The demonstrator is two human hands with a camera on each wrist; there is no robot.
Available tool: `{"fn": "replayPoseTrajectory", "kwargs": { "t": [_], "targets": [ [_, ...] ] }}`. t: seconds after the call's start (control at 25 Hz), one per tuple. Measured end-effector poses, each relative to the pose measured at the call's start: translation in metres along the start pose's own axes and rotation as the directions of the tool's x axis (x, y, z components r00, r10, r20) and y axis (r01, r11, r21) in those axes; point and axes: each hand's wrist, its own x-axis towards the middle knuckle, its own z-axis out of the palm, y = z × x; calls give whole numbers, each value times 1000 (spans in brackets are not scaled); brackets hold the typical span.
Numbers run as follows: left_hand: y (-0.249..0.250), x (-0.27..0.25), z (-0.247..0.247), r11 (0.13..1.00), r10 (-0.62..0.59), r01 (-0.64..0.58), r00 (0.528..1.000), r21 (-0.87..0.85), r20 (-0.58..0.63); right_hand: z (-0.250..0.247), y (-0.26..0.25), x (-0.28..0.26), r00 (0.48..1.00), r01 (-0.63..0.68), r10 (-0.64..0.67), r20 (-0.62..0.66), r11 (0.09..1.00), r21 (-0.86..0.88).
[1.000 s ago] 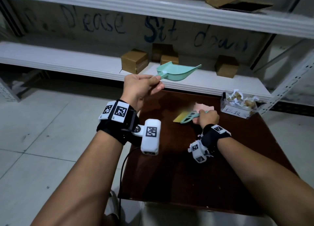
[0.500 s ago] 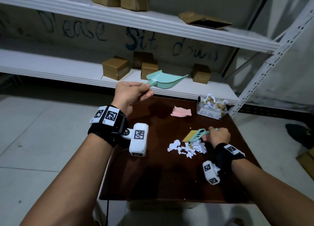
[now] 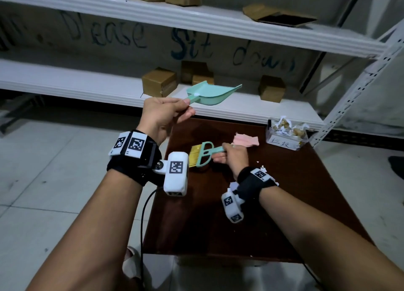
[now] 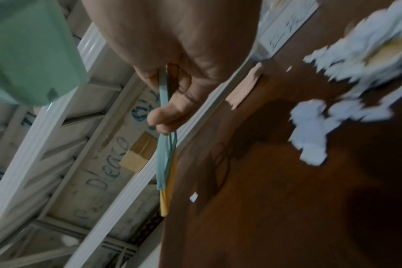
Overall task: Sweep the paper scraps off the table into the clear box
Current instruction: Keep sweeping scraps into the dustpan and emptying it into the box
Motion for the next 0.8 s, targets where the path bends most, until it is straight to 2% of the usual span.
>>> {"fn": "replayPoseTrajectory", "kwargs": {
  "t": [0.16,0.36,0.52,0.68,0.8],
  "targets": [
    [2,-1,-9,999,-2,2,1000,34,12,43,16,7,994,-70,75,76,996,-63],
    [1,0,-6,1000,-4,3,1000,27,18,33,28,19,997,-50,65,50,967,-249],
    [0,1,-3,1000,-6,6,1000,17,20,-14,19,19,1000,-26,28,-1,921,-389],
    [-10,-3,3,999,-19,18,999,40,38,-91,0,17,993,-82,29,-114,865,-495],
    [-21,-12,5,994,-53,47,997,97,61,-142,-13,6,987,-112,35,-158,852,-512]
  ]
}}
